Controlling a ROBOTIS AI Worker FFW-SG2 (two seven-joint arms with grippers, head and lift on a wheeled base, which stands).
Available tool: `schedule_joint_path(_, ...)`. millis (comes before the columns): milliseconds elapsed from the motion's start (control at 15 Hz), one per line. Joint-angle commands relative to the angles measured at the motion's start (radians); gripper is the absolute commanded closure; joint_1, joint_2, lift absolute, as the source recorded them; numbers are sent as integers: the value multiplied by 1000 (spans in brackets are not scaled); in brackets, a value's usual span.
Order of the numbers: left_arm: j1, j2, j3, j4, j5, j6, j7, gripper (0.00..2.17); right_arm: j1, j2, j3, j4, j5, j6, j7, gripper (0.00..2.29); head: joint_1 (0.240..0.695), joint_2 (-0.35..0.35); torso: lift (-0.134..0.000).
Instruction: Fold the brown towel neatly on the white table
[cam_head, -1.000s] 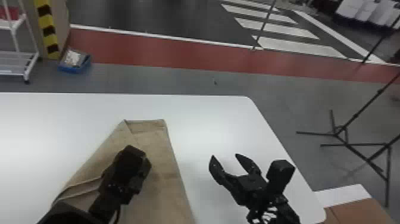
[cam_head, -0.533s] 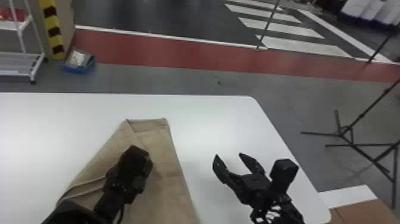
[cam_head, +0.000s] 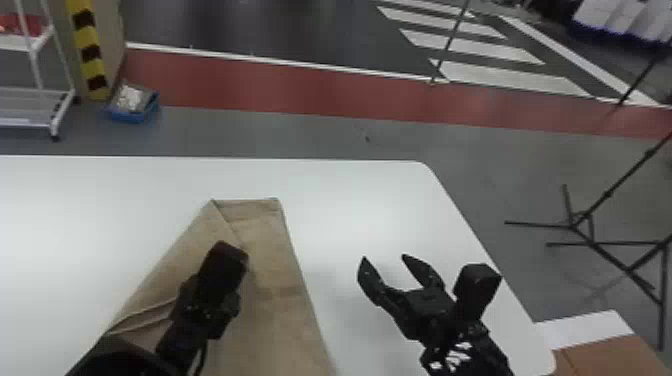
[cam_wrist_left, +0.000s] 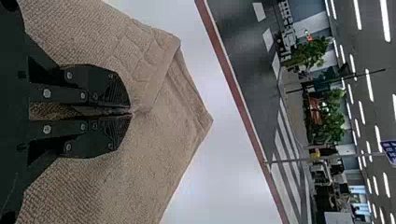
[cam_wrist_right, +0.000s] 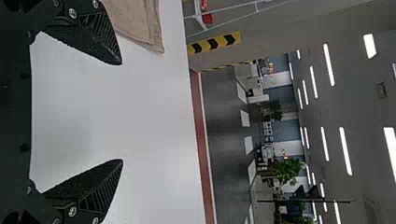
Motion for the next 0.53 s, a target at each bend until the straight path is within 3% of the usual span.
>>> schedule_joint_path(0, 2, -3, 1, -10, 0, 3, 0, 1096, -3, 0, 0, 3, 0, 2, 0, 144, 695, -313, -120)
schedule_joint_path(467, 18, -3, 28, -104, 15, 16, 0, 1096, 0, -3, 22, -22, -5, 9, 9, 144, 695, -309, -120)
